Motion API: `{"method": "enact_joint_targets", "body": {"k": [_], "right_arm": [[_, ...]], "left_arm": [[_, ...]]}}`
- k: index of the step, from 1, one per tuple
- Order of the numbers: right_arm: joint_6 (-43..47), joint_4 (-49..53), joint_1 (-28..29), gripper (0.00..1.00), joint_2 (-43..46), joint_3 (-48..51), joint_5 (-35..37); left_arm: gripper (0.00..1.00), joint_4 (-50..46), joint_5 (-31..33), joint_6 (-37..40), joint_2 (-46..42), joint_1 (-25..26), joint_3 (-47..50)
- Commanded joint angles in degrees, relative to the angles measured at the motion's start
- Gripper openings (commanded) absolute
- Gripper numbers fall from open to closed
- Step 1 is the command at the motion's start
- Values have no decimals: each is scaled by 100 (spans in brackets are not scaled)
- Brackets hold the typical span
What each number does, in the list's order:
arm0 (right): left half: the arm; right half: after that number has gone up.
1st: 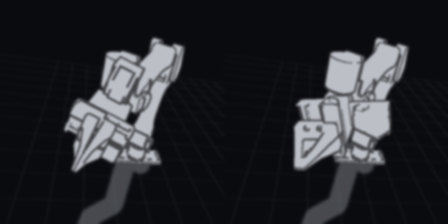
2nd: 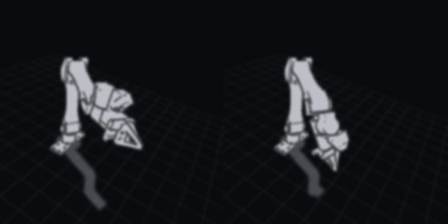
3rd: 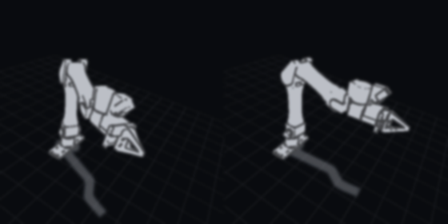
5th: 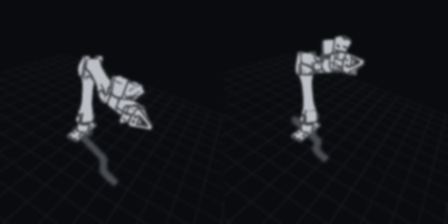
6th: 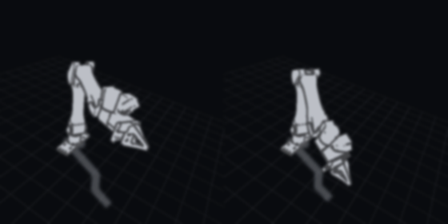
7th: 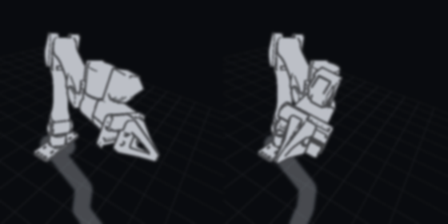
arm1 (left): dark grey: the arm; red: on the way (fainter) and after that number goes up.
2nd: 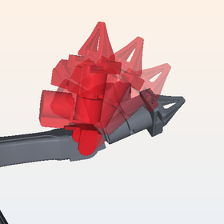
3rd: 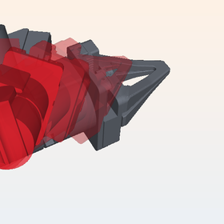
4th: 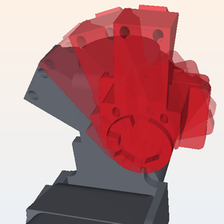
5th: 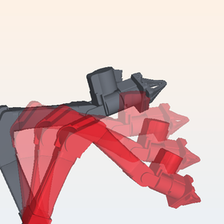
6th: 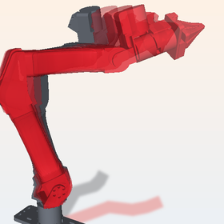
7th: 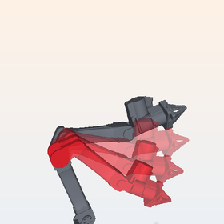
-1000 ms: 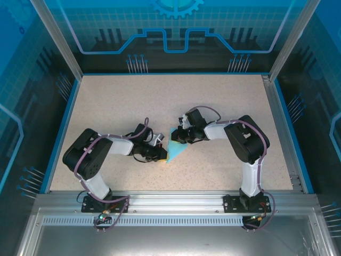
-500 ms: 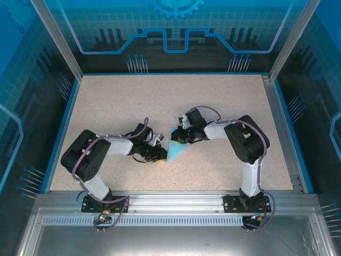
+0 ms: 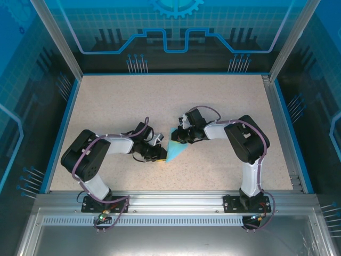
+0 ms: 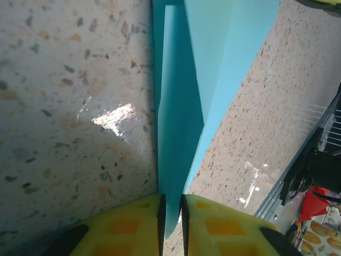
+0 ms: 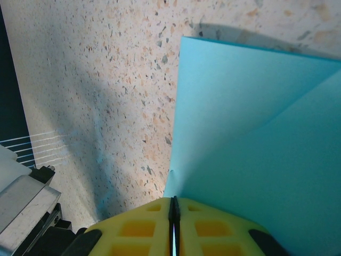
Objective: Fold a paper plane with a square sheet of paper (pick it up from the middle)
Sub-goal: Fourth fold the wing at the center of the table.
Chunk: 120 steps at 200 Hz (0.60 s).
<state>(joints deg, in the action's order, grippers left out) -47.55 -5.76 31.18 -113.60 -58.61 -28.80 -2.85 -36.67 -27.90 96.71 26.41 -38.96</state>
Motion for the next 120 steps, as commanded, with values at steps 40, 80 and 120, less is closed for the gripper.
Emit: {"method": "enact_joint_targets", "body": {"k": [40,80,120], "right_arm": [[130,637,-79,12,-261,47,410],[125,664,-79,13,-277,49,433],[133,691,-77,13,-294,40,461]], "left_arm": [[15,-370,283,197,250,85,-175],[12,-552,248,331,289,134,-224],[12,-888,457,487,319,199,-323]]}}
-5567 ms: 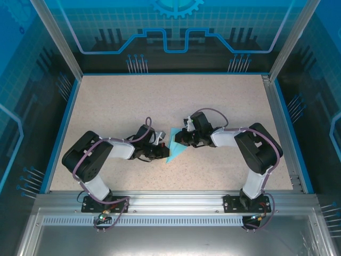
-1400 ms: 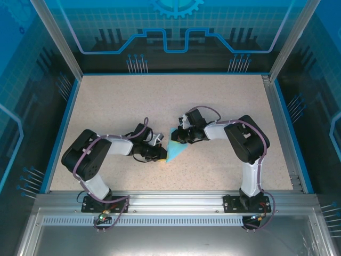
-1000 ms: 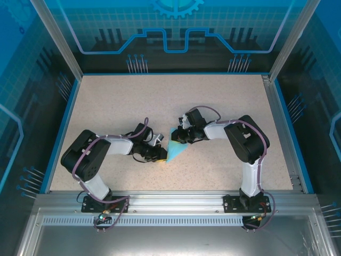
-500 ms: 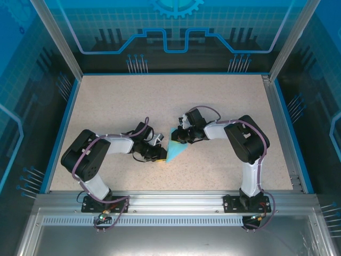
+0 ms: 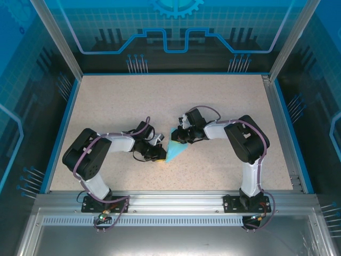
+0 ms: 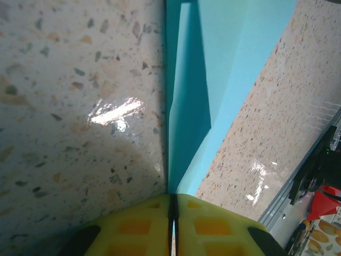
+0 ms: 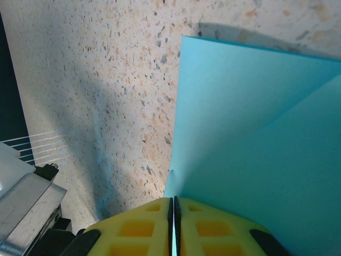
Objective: Fold a paper plane with a square sheet of paper (pick it up from the middle)
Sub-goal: Fourth fold the wing at the center of the table.
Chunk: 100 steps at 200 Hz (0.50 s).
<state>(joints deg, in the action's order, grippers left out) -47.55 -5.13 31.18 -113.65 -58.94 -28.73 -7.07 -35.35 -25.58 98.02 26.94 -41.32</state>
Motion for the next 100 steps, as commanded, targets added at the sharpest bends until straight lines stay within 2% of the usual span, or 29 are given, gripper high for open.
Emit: {"method": "enact_joint_targets", "body": {"k": [1,75,100], "right_arm": [[137,627,-77,13,-290,70,451],[164,678,-77,13,-308,88,491],[174,693,-77,13,-332,73,485]], "left_arm": [[12,-468,335,255,177,150,-87],[15,-85,780,-362,-1006,168,204],[17,370,628,-733,-1167,169,197]]}}
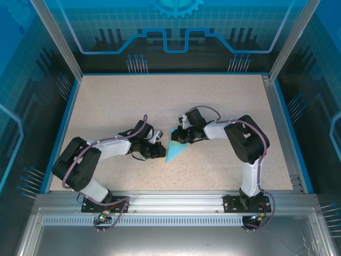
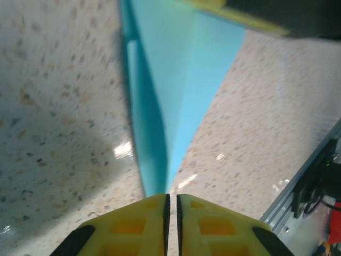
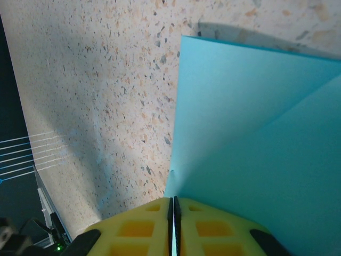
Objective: Fold a paper plane with a square sheet of paper (pick it up from the middle)
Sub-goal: Fourth fold the wing at the center of the table.
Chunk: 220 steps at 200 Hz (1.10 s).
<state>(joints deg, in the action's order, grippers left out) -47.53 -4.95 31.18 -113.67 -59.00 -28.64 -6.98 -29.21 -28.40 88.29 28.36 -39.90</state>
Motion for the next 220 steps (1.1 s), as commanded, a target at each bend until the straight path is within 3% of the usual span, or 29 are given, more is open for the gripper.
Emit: {"method": "enact_joint_targets", "body": {"k": [1,42,79,107,220], "right_arm": [[173,682,-77,13,-330,81,475],[170,688,-77,13,-345,68,474],[168,687,-79,13,-367,72,472],[173,680,-85,13,-376,73,456],[198,752,-86,13,-424,69,458]], "left_arm": [[17,385,-5,-467,-192,28,54],[18,1392,-551,-1068,329,123,-101],[17,1610,-491,-1156,827,288,-207],[17,1446,-171,-1056,1000,285,-161],[16,887,17,-713,963,290,314]]}}
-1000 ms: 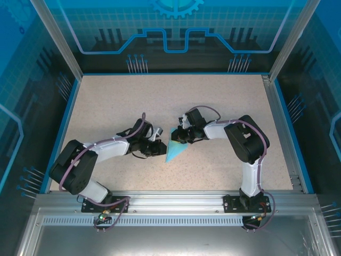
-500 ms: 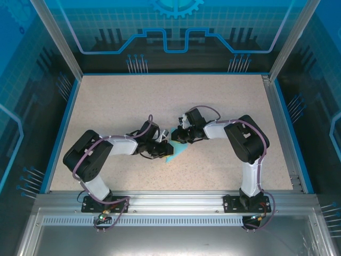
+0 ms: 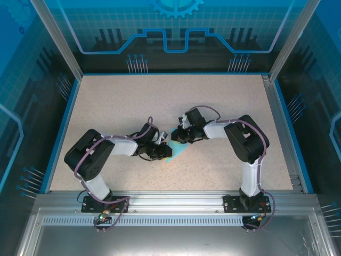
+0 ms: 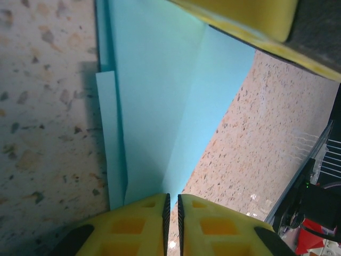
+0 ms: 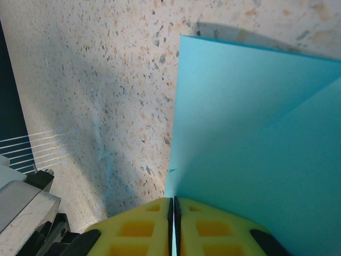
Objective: Fold a paper plane with a square sheet of paper (pick it up from the middle)
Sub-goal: Fourth fold the wing at the center of the table.
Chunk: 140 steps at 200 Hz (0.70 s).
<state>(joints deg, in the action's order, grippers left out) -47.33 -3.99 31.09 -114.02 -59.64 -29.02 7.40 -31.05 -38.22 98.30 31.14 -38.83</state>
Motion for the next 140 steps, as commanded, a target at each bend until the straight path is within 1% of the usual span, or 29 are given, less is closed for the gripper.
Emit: {"method": "enact_joint_targets", "body": {"k": [1,21,62,92,140], "right_arm": [[184,659,-81,13,-387,134,494],[188,676,-81,13,-382,127,504],[190,701,-77,13,-376,134,520],[185,707,-81,13,-369,148,538],[181,715,-77,13,-384,134,520]], "left_arm": [[16,-558,211,274,-43,10,213],[16,-753,365,357,-160,14,251],[16,-907,471,359,-469,11,334],[16,-988,413,419,-730,14,385],[16,-1168,549,434,-1359,7,286]]}}
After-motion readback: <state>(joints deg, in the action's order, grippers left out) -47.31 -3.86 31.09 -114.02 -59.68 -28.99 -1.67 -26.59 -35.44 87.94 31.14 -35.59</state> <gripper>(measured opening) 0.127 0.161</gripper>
